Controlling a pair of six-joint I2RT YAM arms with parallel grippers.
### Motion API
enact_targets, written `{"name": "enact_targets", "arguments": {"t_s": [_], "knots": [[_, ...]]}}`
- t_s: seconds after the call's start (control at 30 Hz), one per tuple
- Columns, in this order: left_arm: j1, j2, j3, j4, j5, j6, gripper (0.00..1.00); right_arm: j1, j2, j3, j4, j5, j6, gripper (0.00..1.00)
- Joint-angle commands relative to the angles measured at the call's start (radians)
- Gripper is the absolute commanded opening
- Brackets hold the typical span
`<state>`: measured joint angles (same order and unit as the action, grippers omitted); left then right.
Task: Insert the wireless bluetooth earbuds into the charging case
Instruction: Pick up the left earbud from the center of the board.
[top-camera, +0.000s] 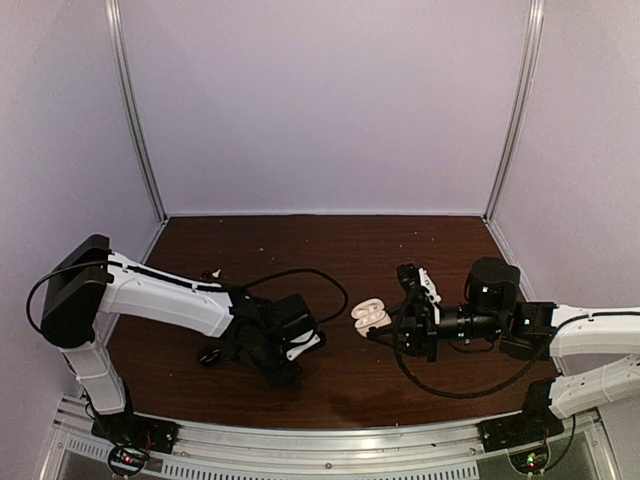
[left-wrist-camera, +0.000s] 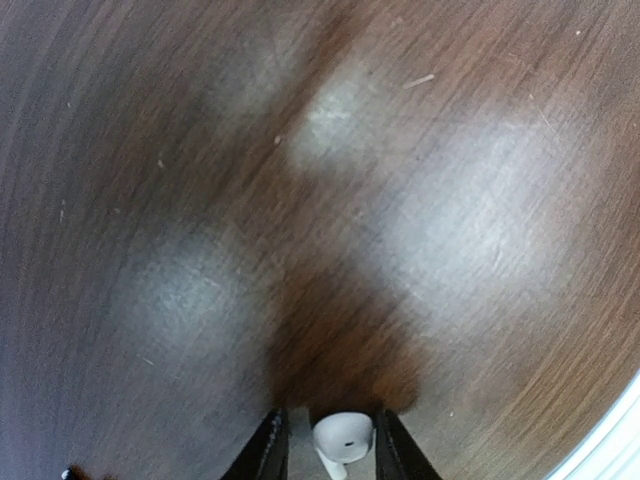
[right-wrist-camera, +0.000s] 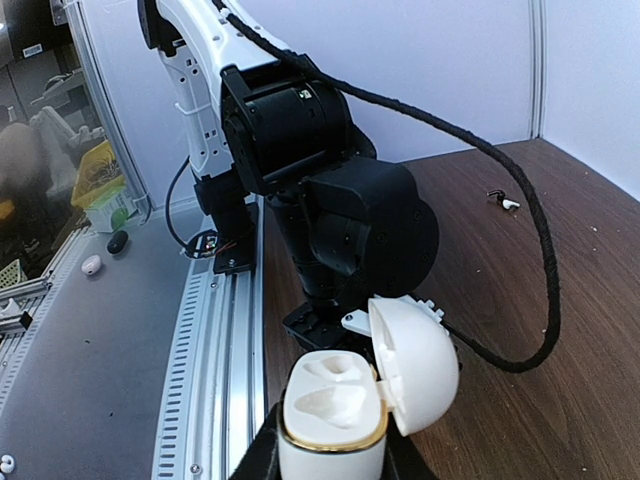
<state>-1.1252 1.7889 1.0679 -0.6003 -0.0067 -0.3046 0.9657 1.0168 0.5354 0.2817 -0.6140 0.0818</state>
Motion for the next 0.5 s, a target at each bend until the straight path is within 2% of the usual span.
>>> {"name": "enact_targets", "arguments": {"t_s": [0.0, 0.17, 0.47], "knots": [[-0.007, 0.018, 0.013, 0.006, 0.002, 0.010, 0.29, 0.005, -0.003, 0.020, 0.013, 0.014, -0.002, 0.04], [-0.006, 0.012, 0.002, 0.027, -0.012, 0.002, 0.23, 0.005, -0.003, 0.023, 0.013, 0.016, -0.002, 0.04], [0.016, -0.086, -0.039, 0.117, -0.095, -0.052, 0.20, 0.005, -0.004, 0.012, 0.045, 0.033, 0.000, 0.03]]}}
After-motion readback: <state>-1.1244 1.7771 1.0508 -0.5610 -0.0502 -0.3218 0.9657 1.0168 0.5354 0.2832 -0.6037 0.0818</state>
